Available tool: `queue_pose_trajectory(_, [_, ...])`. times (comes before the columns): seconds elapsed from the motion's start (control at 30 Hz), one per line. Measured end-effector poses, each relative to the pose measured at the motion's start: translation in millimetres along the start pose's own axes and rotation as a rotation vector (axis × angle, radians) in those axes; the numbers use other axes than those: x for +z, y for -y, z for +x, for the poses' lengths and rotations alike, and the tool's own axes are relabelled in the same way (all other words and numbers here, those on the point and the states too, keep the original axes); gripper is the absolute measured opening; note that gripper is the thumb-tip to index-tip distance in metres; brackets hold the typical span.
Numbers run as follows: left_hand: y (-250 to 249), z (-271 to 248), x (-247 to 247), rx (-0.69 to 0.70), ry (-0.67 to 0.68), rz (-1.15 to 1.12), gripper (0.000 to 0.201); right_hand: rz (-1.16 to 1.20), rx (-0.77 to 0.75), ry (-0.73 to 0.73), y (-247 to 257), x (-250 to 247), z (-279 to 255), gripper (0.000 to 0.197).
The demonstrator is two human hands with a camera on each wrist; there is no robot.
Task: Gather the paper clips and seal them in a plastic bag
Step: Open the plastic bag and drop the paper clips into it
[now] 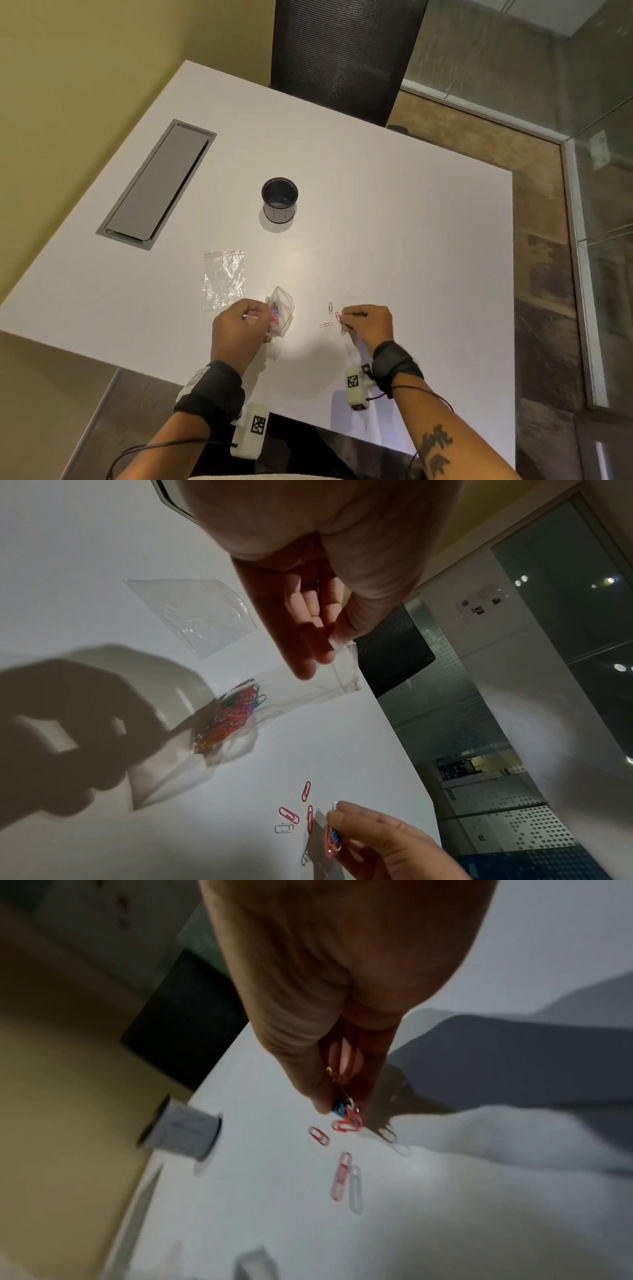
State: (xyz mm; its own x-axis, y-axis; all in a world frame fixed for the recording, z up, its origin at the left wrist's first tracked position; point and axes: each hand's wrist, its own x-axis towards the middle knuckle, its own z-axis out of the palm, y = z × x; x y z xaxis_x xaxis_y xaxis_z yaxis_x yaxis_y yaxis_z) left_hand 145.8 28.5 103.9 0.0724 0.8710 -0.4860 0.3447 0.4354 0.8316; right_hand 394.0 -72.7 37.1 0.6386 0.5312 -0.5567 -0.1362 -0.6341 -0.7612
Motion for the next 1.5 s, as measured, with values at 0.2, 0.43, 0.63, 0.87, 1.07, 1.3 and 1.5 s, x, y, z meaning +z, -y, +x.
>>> queue_pose_trajectory(0.2, [0.5,-0.5,1.7,0.008,0.002,0.033,0.012,0.342,0.150,0.169,55.7,-8.3,-32.8,0.023])
queue_pose_trajectory(0.43, [0.2,-0.7,3.4,0.035,-0.010,0.067,0.012,0.405,0.097,0.386,109.8,25.6,-59.2,0.026])
queue_pose_trajectory(0.63, [-2.4,-2.8,7.1,0.059,-0.039,0.075,0.013,0.050,-0.135,0.239,105.8,72.7,-65.2,0.017])
queue_pose_trajectory(0.87, [0.1,-4.2,7.8,0.098,-0.045,0.037,0.012,-0.263,-0.381,0.191,95.1,88.1,-72.5,0.017])
queue_pose_trajectory(1.07, [-0.8,-5.2,8.3,0.082,-0.043,0.005,0.012,-0.229,-0.430,0.172,90.8,78.6,-67.6,0.009])
queue_pose_trajectory(1.3, [1.3,-0.2,6.2,0.071,-0.072,0.033,0.012,-0.099,-0.210,-0.025,59.0,33.1,-29.6,0.009])
queue_pose_trajectory(1.5, [-6.0,-1.5,5.2,0.042,-0.071,0.046,0.013,-0.526,-0.107,-0.012,-11.9,4.6,2.4,0.024])
